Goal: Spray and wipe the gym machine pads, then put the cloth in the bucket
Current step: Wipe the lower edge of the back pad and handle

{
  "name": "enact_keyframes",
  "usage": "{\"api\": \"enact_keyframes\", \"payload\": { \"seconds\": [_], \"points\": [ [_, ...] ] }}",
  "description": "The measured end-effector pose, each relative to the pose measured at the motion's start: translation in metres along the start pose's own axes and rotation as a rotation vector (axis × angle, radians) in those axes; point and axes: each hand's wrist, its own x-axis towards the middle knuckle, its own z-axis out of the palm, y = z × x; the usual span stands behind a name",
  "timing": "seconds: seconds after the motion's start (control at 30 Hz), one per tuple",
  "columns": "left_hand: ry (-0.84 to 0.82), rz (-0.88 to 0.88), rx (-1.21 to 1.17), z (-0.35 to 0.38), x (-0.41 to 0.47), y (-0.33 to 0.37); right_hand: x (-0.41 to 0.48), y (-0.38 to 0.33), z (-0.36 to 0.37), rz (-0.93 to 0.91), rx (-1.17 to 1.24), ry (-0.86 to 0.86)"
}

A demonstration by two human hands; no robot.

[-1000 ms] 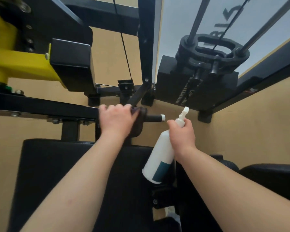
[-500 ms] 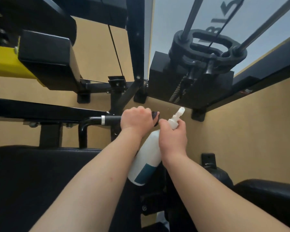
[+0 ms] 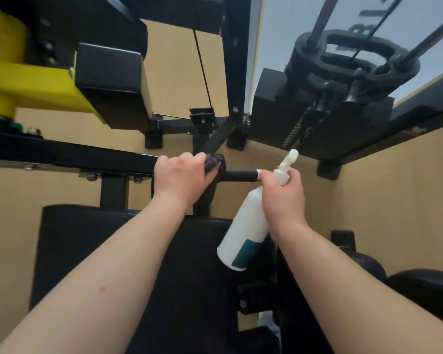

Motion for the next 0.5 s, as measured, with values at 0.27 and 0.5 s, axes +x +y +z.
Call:
{"api": "enact_keyframes", "payload": {
  "seconds": [0.27,0.5],
  "points": [
    [-0.288,-0.330,-0.048,-0.003,0.052,0.065,0.007,0.003,0.002,0.084,0.038,-0.043],
    [-0.087,0.386,0.076,0.011,0.041,0.097,0.012,-0.001,-0.006,0.074,0.104,0.051]
  ]
}}
